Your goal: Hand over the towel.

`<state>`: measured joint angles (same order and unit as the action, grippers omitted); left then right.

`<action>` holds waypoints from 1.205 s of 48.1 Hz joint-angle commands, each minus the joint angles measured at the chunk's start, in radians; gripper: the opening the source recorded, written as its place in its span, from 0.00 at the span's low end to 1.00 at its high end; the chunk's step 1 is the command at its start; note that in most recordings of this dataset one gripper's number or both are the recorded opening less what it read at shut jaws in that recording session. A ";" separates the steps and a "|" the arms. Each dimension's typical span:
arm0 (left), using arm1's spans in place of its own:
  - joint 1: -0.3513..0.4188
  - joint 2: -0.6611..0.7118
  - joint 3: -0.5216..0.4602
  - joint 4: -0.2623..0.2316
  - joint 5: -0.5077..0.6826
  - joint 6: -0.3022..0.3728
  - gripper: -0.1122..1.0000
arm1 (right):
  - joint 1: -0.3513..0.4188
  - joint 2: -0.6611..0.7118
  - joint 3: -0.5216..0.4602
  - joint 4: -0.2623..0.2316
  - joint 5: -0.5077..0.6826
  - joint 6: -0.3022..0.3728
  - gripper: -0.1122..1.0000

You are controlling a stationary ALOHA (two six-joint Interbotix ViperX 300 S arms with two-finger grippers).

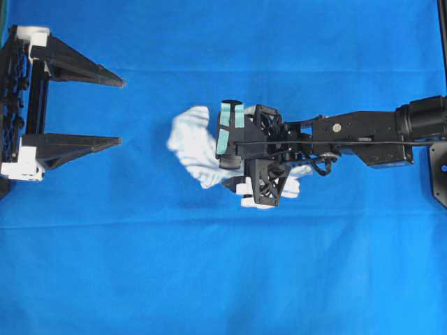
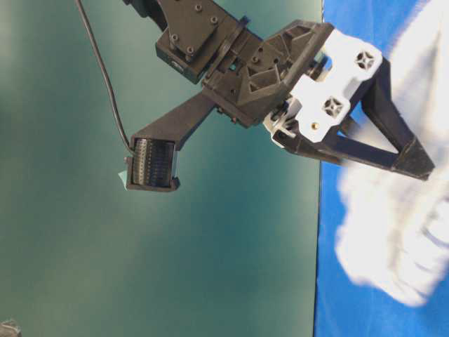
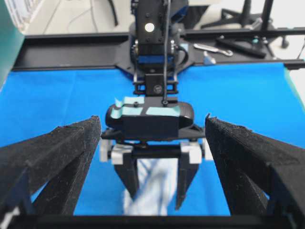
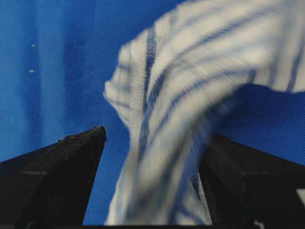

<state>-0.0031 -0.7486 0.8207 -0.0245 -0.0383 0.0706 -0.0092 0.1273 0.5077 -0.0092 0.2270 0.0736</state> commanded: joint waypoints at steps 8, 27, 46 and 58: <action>0.000 0.000 -0.011 -0.002 -0.009 0.002 0.91 | 0.000 -0.138 -0.023 -0.002 0.058 0.002 0.74; -0.002 0.002 -0.011 -0.002 -0.009 0.003 0.91 | 0.002 -0.437 0.014 -0.048 0.103 0.002 0.74; -0.002 0.011 -0.011 -0.002 -0.011 0.003 0.91 | -0.003 -0.712 0.149 -0.077 0.002 0.000 0.74; -0.002 0.011 -0.011 -0.002 -0.009 0.005 0.91 | -0.015 -0.710 0.170 -0.077 -0.040 0.000 0.74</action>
<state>-0.0031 -0.7363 0.8222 -0.0261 -0.0399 0.0752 -0.0230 -0.5783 0.6903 -0.0844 0.1994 0.0736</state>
